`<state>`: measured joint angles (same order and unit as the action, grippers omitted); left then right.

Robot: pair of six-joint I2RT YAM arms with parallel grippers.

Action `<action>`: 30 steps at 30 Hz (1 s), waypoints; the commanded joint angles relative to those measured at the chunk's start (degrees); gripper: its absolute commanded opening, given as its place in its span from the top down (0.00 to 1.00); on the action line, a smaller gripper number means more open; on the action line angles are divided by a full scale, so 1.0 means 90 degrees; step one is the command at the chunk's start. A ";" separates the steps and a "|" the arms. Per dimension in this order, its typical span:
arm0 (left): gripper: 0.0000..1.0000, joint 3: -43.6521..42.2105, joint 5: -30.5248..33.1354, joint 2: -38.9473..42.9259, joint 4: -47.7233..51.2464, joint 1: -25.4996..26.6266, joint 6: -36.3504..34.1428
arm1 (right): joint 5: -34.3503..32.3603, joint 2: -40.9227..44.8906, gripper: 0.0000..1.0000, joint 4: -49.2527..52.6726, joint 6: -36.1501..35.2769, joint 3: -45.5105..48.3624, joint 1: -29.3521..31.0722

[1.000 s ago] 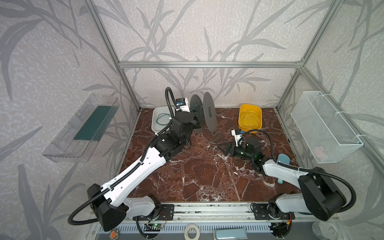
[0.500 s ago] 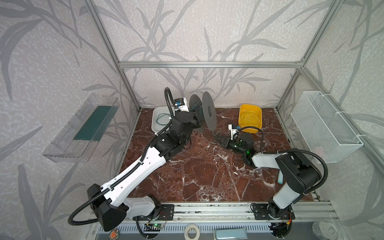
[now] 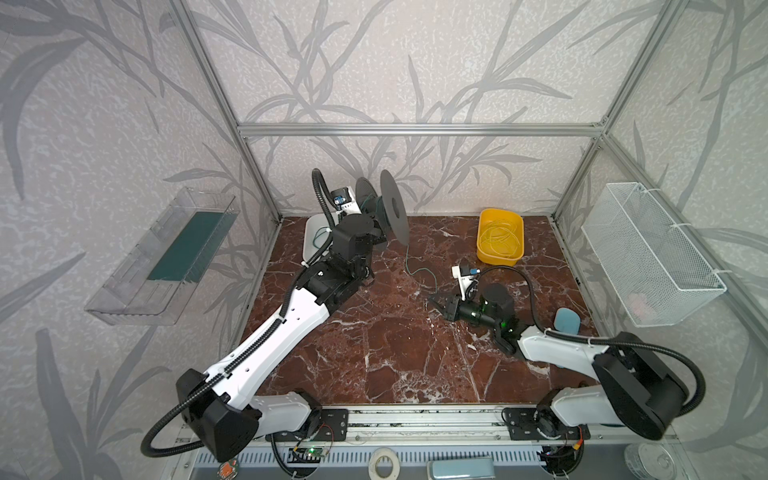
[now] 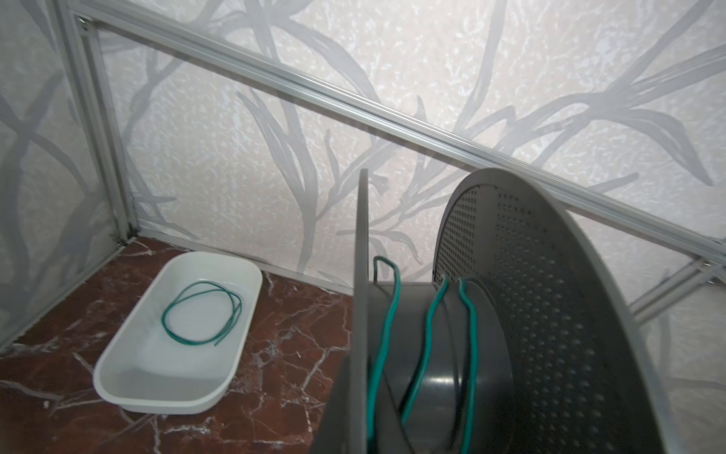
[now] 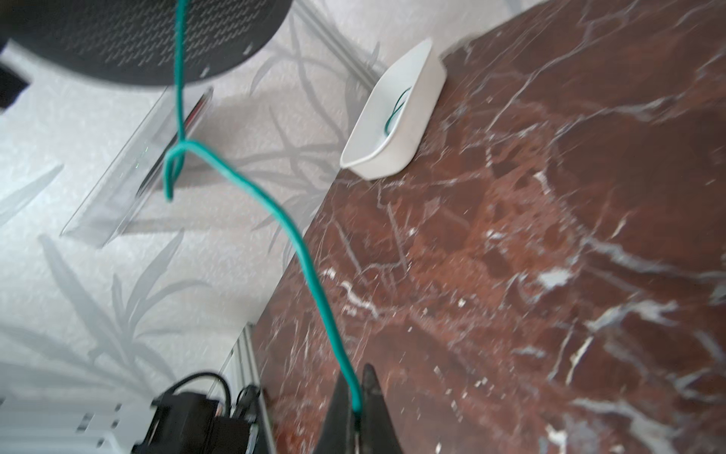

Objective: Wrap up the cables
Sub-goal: 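Pull the cable toward the robot with the right gripper while the left holds the spool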

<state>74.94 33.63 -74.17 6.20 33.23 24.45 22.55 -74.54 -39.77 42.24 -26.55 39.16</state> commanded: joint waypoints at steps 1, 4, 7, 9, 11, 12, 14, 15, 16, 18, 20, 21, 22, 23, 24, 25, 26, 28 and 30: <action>1.00 0.0268 0.1151 -0.0340 -0.1133 -0.0277 -0.0768 | -0.0770 0.1004 1.00 0.1576 -0.0587 0.0223 0.0630; 1.00 0.0282 0.1613 -0.0787 -0.1677 -0.0313 -0.1468 | -0.1325 0.2054 1.00 0.2766 -0.1098 0.0082 0.1410; 1.00 0.0321 0.1863 -0.1191 -0.2076 -0.0458 -0.1947 | -0.1666 0.2952 1.00 0.3677 -0.1210 -0.0037 0.1872; 1.00 0.0395 0.1834 -0.1341 -0.2057 -0.0574 -0.1984 | -0.1957 0.3491 1.00 0.4102 -0.1287 -0.0081 0.2122; 1.00 0.0475 0.1913 -0.1506 -0.2153 -0.0604 -0.2246 | -0.2169 0.3985 1.00 0.4480 -0.1318 -0.0162 0.2457; 1.00 0.0515 0.1960 -0.1579 -0.2168 -0.0605 -0.2352 | -0.2195 0.4155 1.00 0.4602 -0.1339 -0.0213 0.2488; 1.00 0.0564 0.1953 -0.1710 -0.2170 -0.0615 -0.2500 | -0.2252 0.4497 1.00 0.4919 -0.1430 -0.0389 0.2519; 1.00 0.0584 0.1974 -0.1777 -0.2181 -0.0610 -0.2618 | -0.2295 0.4594 1.00 0.5045 -0.1502 -0.0487 0.2524; 1.00 0.0594 0.2010 -0.1858 -0.2208 -0.0607 -0.2744 | -0.2327 0.4671 1.00 0.5155 -0.1586 -0.0602 0.2522; 1.00 0.0591 0.1996 -0.1972 -0.2120 -0.0600 -0.2786 | -0.2359 0.4728 1.00 0.5219 -0.1730 -0.0802 0.2524; 1.00 0.0563 0.1942 -0.2065 -0.1986 -0.0575 -0.2781 | -0.2359 0.4651 1.00 0.5224 -0.1929 -0.1064 0.2522; 1.00 0.0530 0.1937 -0.2105 -0.1982 -0.0547 -0.2851 | -0.2385 0.4577 1.00 0.5218 -0.2055 -0.1182 0.2523; 1.00 0.0481 0.1943 -0.2156 -0.2033 -0.0503 -0.2980 | -0.2446 0.4490 1.00 0.5236 -0.2202 -0.1328 0.2522; 1.00 0.0427 0.1886 -0.2193 -0.2035 -0.0455 -0.3081 | -0.2515 0.4376 1.00 0.5223 -0.2331 -0.1484 0.2524; 1.00 0.0391 0.1832 -0.2217 -0.1961 -0.0431 -0.3096 | -0.2582 0.4272 1.00 0.5242 -0.2490 -0.1636 0.2523; 1.00 0.0345 0.1748 -0.2237 -0.1890 -0.0386 -0.3136 | -0.2707 0.4126 1.00 0.5280 -0.2672 -0.1834 0.2524; 1.00 0.0304 0.1645 -0.2263 -0.1817 -0.0333 -0.3245 | -0.2789 0.3953 1.00 0.5319 -0.2865 -0.2067 0.2508; 1.00 0.0177 0.1645 -0.2312 -0.1869 -0.0184 -0.3535 | -0.2958 0.3612 1.00 0.5390 -0.3171 -0.2509 0.2501; 1.00 -0.0022 0.1612 -0.2312 -0.1978 -0.0029 -0.3841 | -0.2989 0.3303 1.00 0.5400 -0.3424 -0.2934 0.2442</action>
<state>76.27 42.13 -94.04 -6.81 33.61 -2.79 -5.39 -44.88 10.59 18.00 -47.33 60.31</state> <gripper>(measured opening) 0.068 0.050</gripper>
